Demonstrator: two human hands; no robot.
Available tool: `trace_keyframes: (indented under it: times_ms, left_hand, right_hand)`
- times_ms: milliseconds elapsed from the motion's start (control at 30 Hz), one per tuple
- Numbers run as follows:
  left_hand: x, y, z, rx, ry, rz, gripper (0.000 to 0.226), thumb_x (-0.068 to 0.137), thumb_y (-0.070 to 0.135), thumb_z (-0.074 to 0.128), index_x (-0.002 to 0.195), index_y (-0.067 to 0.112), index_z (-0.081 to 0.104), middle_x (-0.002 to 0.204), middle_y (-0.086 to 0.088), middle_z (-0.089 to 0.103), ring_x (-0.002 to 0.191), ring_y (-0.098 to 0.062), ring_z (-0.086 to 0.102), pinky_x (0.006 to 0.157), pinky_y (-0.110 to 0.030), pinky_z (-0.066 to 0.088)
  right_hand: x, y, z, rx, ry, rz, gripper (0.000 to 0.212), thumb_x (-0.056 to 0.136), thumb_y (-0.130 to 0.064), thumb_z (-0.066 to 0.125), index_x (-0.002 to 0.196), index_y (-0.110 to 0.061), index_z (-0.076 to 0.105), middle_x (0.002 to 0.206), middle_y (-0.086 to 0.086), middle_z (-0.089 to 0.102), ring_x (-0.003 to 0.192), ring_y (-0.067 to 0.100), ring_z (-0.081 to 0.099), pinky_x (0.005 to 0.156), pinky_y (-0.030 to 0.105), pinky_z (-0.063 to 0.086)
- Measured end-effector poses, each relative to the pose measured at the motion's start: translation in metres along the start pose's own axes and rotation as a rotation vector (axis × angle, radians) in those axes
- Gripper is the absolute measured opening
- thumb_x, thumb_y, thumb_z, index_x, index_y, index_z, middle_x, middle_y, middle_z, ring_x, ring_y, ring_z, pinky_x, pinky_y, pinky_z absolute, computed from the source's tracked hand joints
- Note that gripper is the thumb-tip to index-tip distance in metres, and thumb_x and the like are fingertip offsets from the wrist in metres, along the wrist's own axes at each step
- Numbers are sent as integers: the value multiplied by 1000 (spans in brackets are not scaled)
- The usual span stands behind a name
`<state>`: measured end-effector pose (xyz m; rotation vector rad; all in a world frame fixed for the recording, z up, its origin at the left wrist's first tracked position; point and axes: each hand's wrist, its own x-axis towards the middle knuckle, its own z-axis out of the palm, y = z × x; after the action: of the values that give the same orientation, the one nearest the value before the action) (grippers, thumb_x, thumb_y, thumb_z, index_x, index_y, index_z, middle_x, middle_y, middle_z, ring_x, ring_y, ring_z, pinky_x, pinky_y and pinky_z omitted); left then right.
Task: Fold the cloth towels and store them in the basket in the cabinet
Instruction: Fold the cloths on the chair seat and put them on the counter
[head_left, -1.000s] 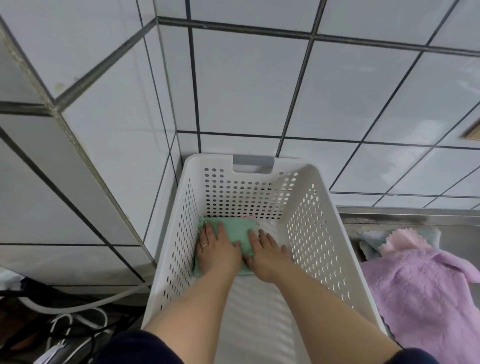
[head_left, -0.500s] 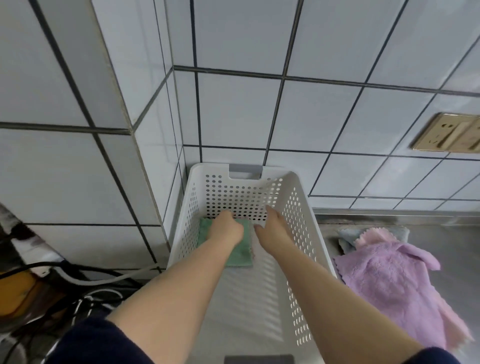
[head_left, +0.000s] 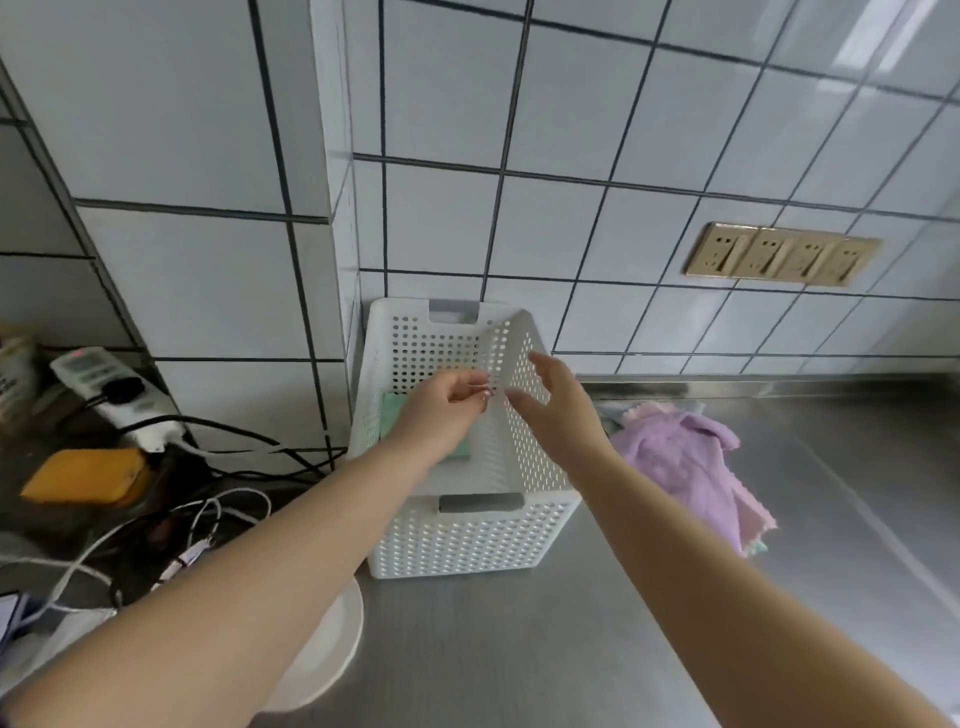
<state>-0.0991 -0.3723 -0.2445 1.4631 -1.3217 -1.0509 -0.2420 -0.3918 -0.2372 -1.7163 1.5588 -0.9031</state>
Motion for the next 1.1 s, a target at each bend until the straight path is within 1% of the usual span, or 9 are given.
trace_keyframes:
  times_ms: [133, 233, 400, 533, 700, 833, 933, 1000, 1100]
  left_hand:
    - [-55, 10, -10, -72, -140, 72, 14, 93, 18, 56, 99, 29, 60, 106, 4, 66, 99, -10, 63, 88, -31, 50]
    - [-96, 10, -18, -182, -267, 87, 14, 93, 13, 56, 99, 24, 61, 104, -1, 67, 90, -6, 66, 84, -27, 51]
    - [-157, -12, -28, -276, -473, 46, 14, 92, 9, 57, 98, 21, 62, 98, -2, 68, 88, -9, 64, 86, -28, 47]
    - [-203, -35, -31, -246, -641, 23, 17, 91, 6, 56, 94, 22, 62, 91, 1, 67, 85, -9, 62, 83, -29, 45]
    - [-257, -66, -11, -176, -841, -32, 15, 92, 8, 56, 97, 22, 61, 91, 9, 70, 80, -3, 65, 79, -27, 45]
    - [-301, -76, 11, -141, -987, -82, 15, 91, 8, 56, 97, 20, 62, 93, 4, 70, 82, -7, 65, 78, -27, 46]
    - [-331, -79, 25, -93, -1074, -88, 14, 92, 10, 56, 98, 21, 62, 99, 0, 70, 87, -8, 65, 82, -28, 47]
    - [-352, -80, 36, -51, -1132, -73, 14, 92, 12, 57, 100, 22, 63, 102, 1, 71, 90, -7, 66, 86, -31, 48]
    - [-379, -81, 52, -6, -1189, -60, 14, 91, 16, 59, 100, 25, 64, 103, 2, 71, 96, -11, 66, 89, -34, 49]
  right_hand:
    - [-79, 0, -25, 9, 151, 27, 50, 88, -29, 63, 134, -23, 45, 136, -6, 50, 125, 9, 45, 106, 30, 35]
    - [-141, -6, -25, 23, 274, 108, 44, 90, -25, 60, 132, -20, 48, 120, -11, 53, 111, 3, 46, 93, 21, 36]
    - [-225, -12, 5, 72, 404, 199, 40, 89, -22, 62, 128, -18, 51, 122, -12, 53, 119, 5, 47, 100, 23, 38]
    - [-309, -7, 25, 72, 497, 301, 43, 89, -22, 62, 130, -20, 49, 131, -7, 51, 124, 7, 45, 98, 18, 33]
    - [-411, 7, 44, 141, 642, 478, 45, 90, -24, 61, 132, -24, 46, 130, -13, 49, 124, 3, 44, 105, 30, 39]
    - [-479, 18, 51, 170, 785, 606, 45, 90, -22, 61, 131, -21, 46, 128, -10, 51, 122, 5, 46, 100, 20, 36]
    - [-520, 24, 55, 208, 846, 664, 42, 90, -25, 61, 130, -24, 46, 116, -21, 50, 106, -11, 49, 89, 8, 39]
    - [-547, 28, 54, 218, 893, 698, 41, 90, -26, 61, 129, -26, 47, 115, -22, 50, 103, -11, 49, 92, 13, 41]
    - [-580, 34, 48, 246, 931, 726, 37, 90, -27, 60, 124, -30, 45, 120, -17, 49, 110, 0, 49, 92, 20, 40]
